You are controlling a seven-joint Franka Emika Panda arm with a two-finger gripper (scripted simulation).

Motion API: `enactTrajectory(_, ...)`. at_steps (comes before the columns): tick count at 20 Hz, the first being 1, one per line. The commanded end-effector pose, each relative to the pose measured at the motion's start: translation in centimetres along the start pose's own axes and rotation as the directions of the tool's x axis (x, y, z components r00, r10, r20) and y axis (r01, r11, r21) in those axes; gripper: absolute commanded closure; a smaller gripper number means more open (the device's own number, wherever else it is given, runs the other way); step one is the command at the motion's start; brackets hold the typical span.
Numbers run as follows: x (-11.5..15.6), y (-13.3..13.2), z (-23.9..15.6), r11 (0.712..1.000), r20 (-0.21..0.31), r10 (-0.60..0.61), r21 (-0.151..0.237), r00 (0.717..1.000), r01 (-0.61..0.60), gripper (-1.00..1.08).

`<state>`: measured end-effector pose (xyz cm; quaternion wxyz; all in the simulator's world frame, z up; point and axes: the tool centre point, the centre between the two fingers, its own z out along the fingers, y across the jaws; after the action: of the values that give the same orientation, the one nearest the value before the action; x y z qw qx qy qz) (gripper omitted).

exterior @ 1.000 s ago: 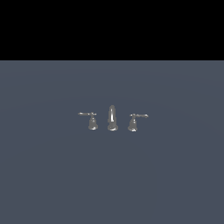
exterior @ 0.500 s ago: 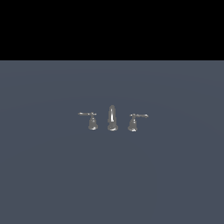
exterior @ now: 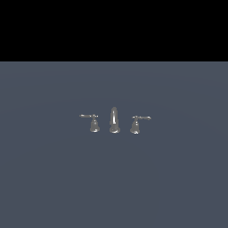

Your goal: Turn on the faucet by rotating a designated handle.

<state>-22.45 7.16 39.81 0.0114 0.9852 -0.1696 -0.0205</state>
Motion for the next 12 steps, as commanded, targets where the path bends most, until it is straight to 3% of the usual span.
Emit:
enactTrajectory(1, 0.5, -1.2, 1.3, 0.999, 0.000, 0.055, 0.003, 0.999, -0.055, 1.08)
enactTrajectory(12, 3.5, -6.2, 7.0, 0.959, 0.002, 0.283, 0.015, 0.959, -0.283, 1.08)
